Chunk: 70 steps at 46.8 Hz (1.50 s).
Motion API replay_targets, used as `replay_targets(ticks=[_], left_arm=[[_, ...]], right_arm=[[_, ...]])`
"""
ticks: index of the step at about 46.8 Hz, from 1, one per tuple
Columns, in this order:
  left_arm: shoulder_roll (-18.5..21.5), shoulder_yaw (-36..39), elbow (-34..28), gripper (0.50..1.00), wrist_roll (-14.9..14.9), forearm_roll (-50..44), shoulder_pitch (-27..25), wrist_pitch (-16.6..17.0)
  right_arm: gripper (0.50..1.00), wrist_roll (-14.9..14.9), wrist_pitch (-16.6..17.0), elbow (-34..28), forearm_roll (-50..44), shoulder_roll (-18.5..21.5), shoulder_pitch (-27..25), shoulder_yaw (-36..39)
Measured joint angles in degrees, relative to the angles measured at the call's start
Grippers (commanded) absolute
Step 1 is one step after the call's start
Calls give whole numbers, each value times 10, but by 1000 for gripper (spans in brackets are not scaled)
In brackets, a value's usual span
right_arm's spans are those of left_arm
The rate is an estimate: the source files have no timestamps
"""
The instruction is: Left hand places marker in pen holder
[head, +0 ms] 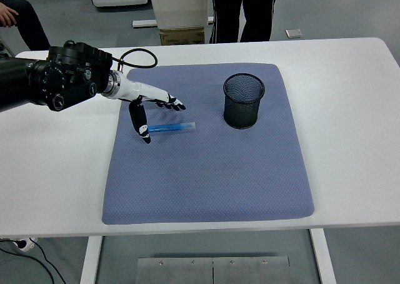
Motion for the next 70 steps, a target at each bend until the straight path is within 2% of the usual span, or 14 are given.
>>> replay_targets(ticks=[8, 11, 18, 29, 33, 43, 52, 65, 70], left_arm=[[-12, -3, 0, 1000, 4, 0, 0, 0], [-16, -4, 0, 977, 4, 0, 0, -1], [-23, -4, 0, 959, 4, 0, -1, -1], [-26, -5, 0, 827, 7, 2, -1, -1], [-28, -5, 0, 801, 17, 9, -1, -1], [-29, -5, 0, 771, 23, 13, -1, 1], [-30, -5, 0, 745, 39, 32, 1, 37], [-33, -4, -12, 698, 39, 45, 2, 55], [-33, -4, -21, 695, 39, 51, 3, 62]], right_arm=[[1000, 0, 0, 0, 0, 0, 0, 0], [1000, 0, 0, 0, 0, 0, 0, 0], [1000, 0, 0, 0, 0, 0, 0, 0], [1000, 0, 0, 0, 0, 0, 0, 0], [1000, 0, 0, 0, 0, 0, 0, 0], [1000, 0, 0, 0, 0, 0, 0, 0], [1000, 0, 0, 0, 0, 0, 0, 0], [1000, 0, 0, 0, 0, 0, 0, 0], [1000, 0, 0, 0, 0, 0, 0, 0]])
